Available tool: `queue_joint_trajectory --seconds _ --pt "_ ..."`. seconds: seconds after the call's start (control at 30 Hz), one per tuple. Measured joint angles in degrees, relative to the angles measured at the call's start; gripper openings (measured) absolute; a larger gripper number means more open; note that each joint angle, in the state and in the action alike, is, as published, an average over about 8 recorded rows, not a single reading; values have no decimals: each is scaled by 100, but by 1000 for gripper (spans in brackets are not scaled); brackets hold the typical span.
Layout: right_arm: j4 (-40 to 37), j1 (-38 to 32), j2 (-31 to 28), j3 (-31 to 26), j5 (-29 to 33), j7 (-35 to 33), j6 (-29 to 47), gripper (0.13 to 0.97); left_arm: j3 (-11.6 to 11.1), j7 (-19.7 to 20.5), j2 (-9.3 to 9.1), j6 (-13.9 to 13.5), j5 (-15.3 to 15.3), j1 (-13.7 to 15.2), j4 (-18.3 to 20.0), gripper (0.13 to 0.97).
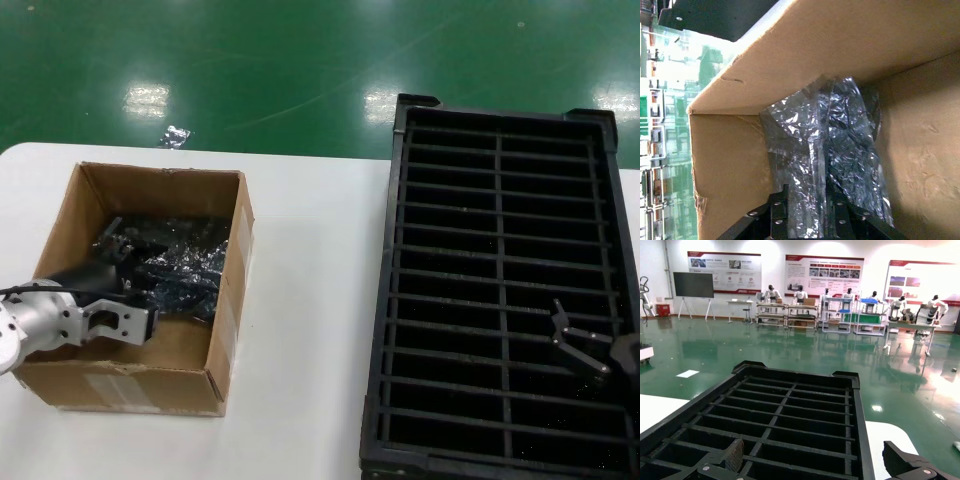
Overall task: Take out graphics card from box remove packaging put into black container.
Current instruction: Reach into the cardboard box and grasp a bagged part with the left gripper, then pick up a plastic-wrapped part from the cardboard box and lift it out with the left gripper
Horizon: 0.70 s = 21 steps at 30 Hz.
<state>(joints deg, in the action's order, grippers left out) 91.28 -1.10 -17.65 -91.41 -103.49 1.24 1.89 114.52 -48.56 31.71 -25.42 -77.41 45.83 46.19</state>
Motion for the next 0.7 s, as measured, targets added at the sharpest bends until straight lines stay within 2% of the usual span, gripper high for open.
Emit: queue_joint_trajectory --seconds 0.3,0.6,0.7 --pt "0 0 0 0 1 0 0 966 46 207 165 -58 123 -152 238 232" --pt "0 0 0 0 1 0 0 966 26 269 246 -3 140 -279 432 154" --pt "0 0 0 0 1 0 0 966 -15 241 272 53 102 -322 513 150"
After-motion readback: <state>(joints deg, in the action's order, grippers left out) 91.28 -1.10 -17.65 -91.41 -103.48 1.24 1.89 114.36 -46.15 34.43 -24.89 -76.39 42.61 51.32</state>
